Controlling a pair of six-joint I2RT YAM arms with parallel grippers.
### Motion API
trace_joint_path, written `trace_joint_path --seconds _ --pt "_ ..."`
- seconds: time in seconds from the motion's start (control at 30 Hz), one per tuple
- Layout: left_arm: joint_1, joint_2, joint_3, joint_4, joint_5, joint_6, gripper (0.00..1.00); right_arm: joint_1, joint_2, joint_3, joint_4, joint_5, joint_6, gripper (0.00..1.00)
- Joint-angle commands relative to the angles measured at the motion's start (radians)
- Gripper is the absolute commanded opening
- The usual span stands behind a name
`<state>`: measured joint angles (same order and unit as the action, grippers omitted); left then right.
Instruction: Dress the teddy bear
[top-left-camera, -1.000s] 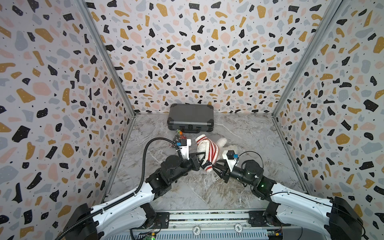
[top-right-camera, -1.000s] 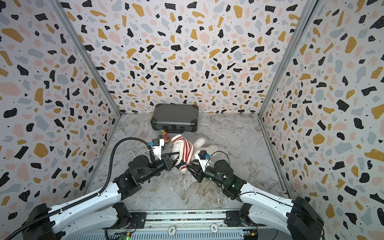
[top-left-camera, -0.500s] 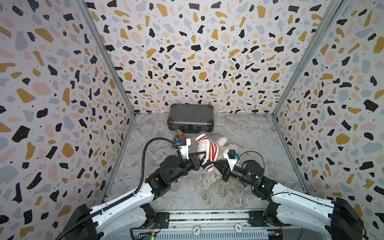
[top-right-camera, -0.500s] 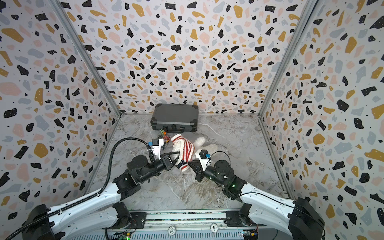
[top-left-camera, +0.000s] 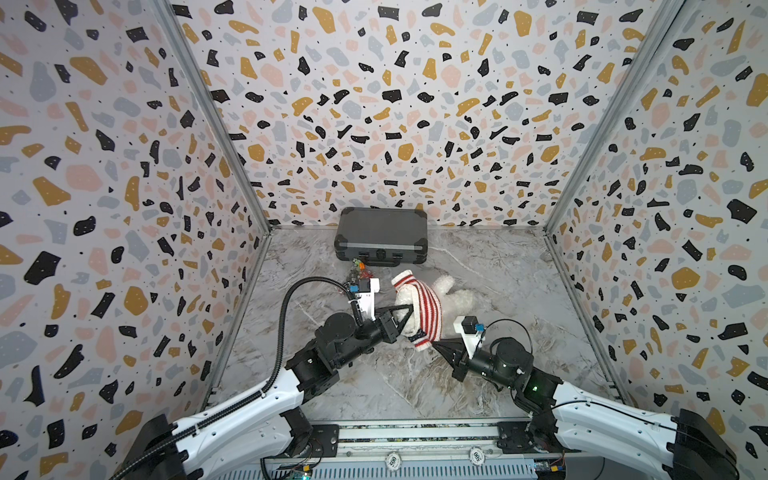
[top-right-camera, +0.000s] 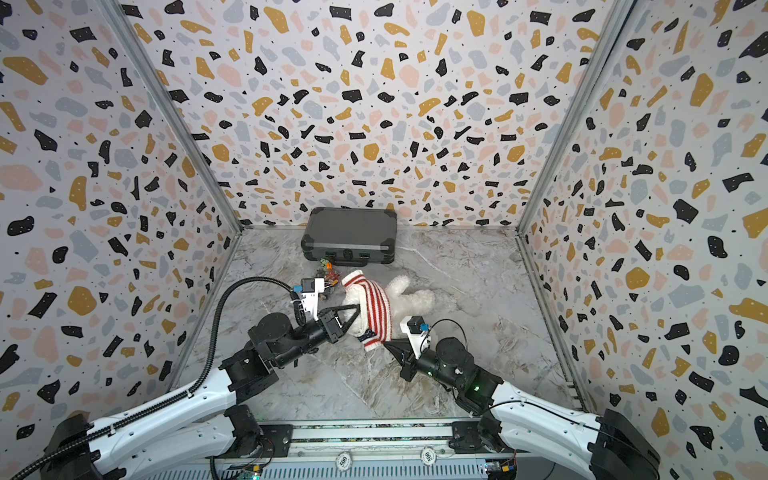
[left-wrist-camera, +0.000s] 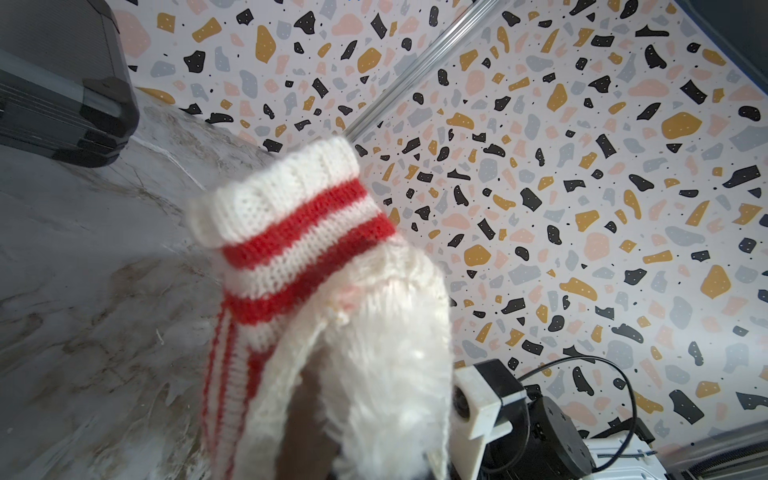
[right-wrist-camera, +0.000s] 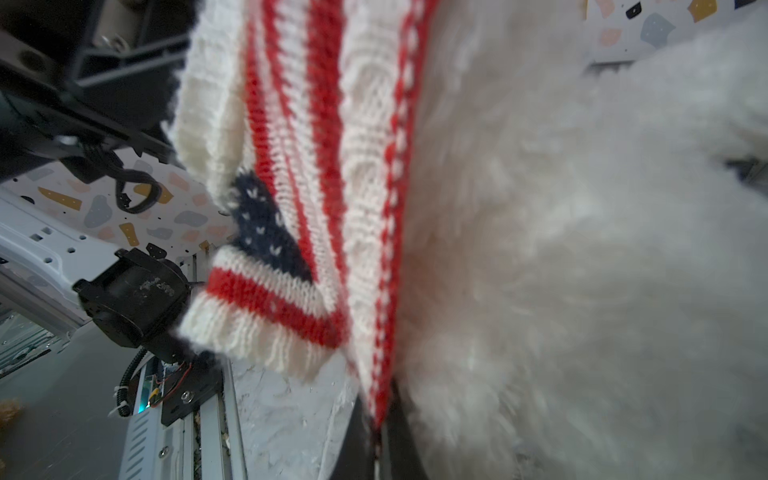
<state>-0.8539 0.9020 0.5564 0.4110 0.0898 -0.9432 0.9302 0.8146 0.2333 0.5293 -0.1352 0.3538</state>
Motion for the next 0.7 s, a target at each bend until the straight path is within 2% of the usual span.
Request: trace_joint_path --seconds 0.0,0.07,0.13,0.23,0.4,0.5,0.67 --pt "0.003 -0.032 0.062 0.109 -0.002 0.015 0.00 -0.002 -0.023 -0.036 -0.080 0.081 0.066 0.00" --pt "0.007 -0.033 0.078 0.063 0.016 0.041 0.00 -0.031 -0.036 -0.055 -0.089 0.093 0.100 0.00" --pt "0.016 -0.018 0.105 0.025 0.081 0.052 0.00 -0.082 -0.043 -0.064 -0.117 0.078 0.134 0.00" --pt "0.022 0.017 0.190 -0.142 0.162 0.157 0.00 -0.169 -0.045 -0.054 -0.189 0.035 0.157 0.00" --pt "0.043 0.005 0.257 -0.383 0.134 0.307 0.00 -0.185 -0.071 -0.035 -0.241 0.041 0.139 0.00" --pt "0.083 -0.024 0.242 -0.394 0.151 0.323 0.00 -0.199 -0.070 -0.028 -0.291 0.054 0.127 0.00" --pt "0.103 -0.052 0.223 -0.357 0.157 0.326 0.00 -0.228 -0.022 -0.035 -0.253 -0.029 0.128 0.00"
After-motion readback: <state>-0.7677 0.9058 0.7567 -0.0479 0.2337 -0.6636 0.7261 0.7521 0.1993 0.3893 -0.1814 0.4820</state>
